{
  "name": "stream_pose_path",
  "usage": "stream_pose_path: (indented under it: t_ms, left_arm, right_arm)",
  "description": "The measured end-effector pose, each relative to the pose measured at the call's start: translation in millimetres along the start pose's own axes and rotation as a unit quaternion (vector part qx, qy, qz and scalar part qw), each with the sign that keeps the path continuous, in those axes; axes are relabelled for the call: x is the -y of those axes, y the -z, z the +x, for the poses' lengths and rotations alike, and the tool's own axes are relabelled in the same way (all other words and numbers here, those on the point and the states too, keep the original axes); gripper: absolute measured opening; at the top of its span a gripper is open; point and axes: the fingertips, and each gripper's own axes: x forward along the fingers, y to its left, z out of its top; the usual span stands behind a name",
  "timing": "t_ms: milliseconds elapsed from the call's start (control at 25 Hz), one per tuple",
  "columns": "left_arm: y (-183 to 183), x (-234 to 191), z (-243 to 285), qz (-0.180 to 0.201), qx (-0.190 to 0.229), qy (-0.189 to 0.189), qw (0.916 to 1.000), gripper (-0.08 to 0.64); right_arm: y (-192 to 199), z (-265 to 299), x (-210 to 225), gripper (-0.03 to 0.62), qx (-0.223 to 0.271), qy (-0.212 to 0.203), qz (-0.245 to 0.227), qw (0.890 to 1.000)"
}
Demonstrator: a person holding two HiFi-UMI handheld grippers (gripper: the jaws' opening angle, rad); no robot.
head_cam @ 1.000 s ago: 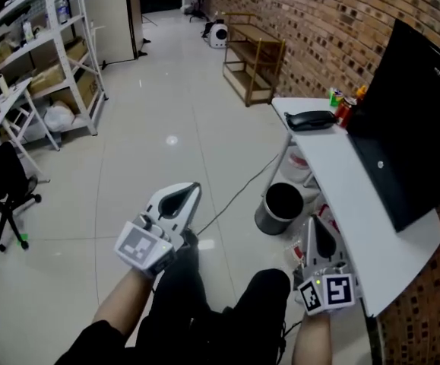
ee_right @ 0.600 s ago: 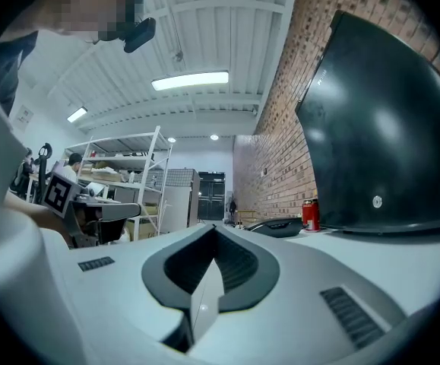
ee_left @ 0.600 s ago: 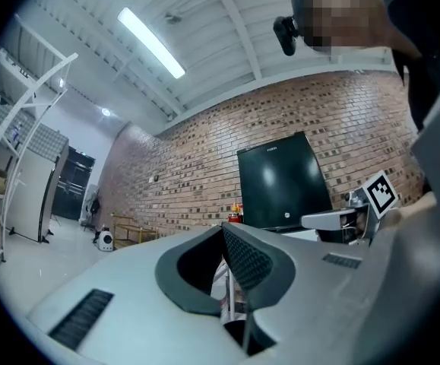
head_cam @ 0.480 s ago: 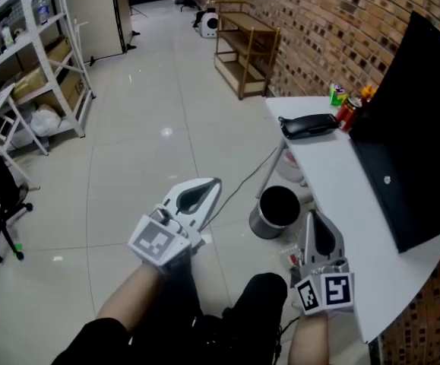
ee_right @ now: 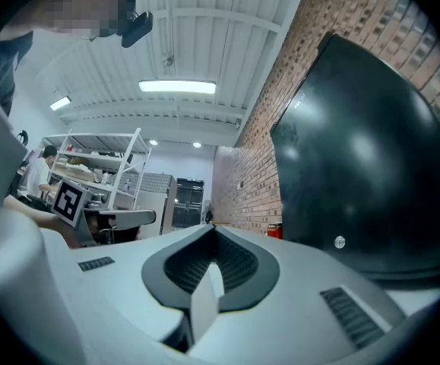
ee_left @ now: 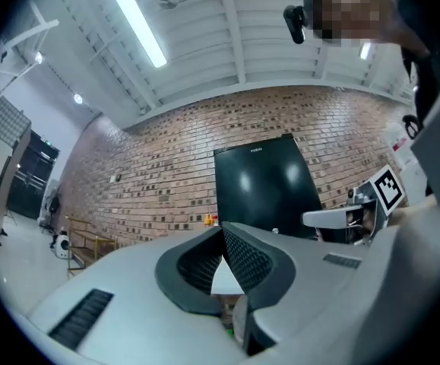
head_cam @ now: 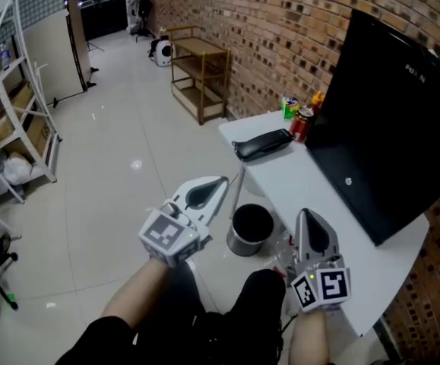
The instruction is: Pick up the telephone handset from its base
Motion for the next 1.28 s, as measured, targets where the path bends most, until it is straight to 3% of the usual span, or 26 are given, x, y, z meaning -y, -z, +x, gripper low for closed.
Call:
stream_pose_path:
  t_ms: [400, 840, 1040, 1200, 1280]
  left_arm:
    - [13, 15, 64, -0.040, -0.024, 0.057, 0.9973, 0.000]
    - [21, 2, 113, -0.034, -0.033, 0.084, 0.9953, 0.003]
    - [28, -3, 140, -0.023, -0.074, 0.091, 0.9928, 0.129]
    - [41, -11, 168, -0.002, -0.126, 0.119, 0.9849, 0.242]
    - [49, -19, 182, 0.003, -0.153, 0.127, 0.9800, 0.244]
  right_arm:
    - [-1, -7, 33, 0.009, -0.014, 0.058, -0.009, 0.998]
    - [2, 1, 55, 0.009, -0.026, 0.086, -0.012, 0.996]
    - [-2, -1, 63, 0.009, -0.024, 0.106, -0.017, 0.994]
    - [-3, -4, 72, 0.009, -0.015, 0.125, -0.013, 0.992]
    - [-3, -4, 76, 0.009, -0.009, 0.134, -0.006, 0.991]
